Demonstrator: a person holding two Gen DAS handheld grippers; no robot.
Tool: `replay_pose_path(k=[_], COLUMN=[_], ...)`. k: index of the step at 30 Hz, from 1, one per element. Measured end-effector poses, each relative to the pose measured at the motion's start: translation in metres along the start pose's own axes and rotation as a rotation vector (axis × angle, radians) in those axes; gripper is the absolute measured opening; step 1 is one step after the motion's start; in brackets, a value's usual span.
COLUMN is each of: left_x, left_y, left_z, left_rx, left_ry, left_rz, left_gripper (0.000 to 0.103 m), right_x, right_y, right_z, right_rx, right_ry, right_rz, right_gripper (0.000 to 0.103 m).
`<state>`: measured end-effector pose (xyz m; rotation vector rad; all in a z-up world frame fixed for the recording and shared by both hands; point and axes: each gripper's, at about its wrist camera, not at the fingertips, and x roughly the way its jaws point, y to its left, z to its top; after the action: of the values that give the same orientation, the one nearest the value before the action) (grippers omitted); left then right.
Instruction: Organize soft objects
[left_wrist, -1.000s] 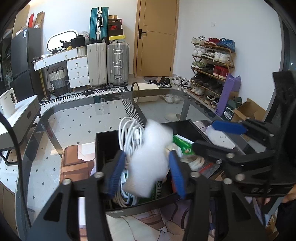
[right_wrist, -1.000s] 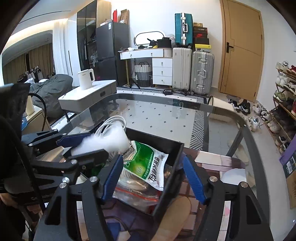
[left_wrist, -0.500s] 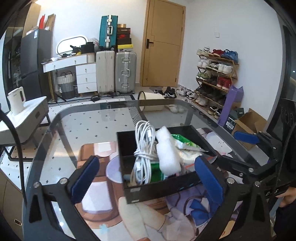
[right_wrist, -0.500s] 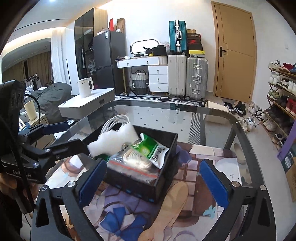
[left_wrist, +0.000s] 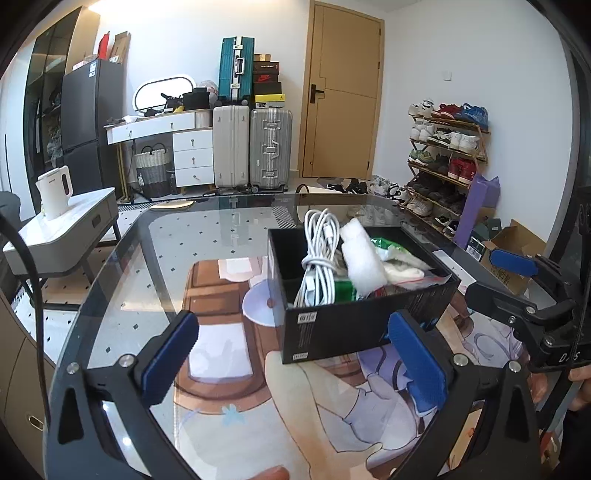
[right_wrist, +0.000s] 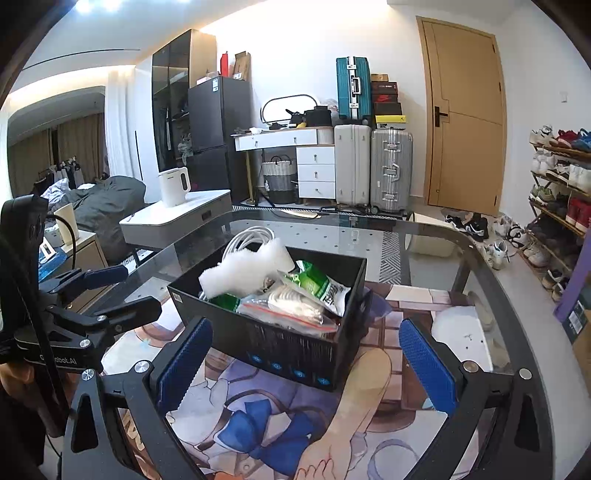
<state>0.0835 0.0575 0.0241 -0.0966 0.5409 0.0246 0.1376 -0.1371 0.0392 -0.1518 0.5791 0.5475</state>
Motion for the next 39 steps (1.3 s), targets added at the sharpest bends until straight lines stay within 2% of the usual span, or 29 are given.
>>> replay_pose_path(k=[12,39], left_x=[-0.006,-0.002], left_y=[0.004,0.005], left_z=[-0.011,-0.014], left_rx=[-0.016,-0.029], left_ry=[-0.063,-0.059], left_rz=[0.02,0.039], left_gripper=[0.103,0.103], right_x=[0.001,-0.004], right_y=[0.006,0.005], right_z=[-0.011,-0.017], right_rx=[-0.019,-0.017], right_ry=[-0.058,-0.097], right_rz=[0.007,-0.007], right_gripper=[0.102,0.102])
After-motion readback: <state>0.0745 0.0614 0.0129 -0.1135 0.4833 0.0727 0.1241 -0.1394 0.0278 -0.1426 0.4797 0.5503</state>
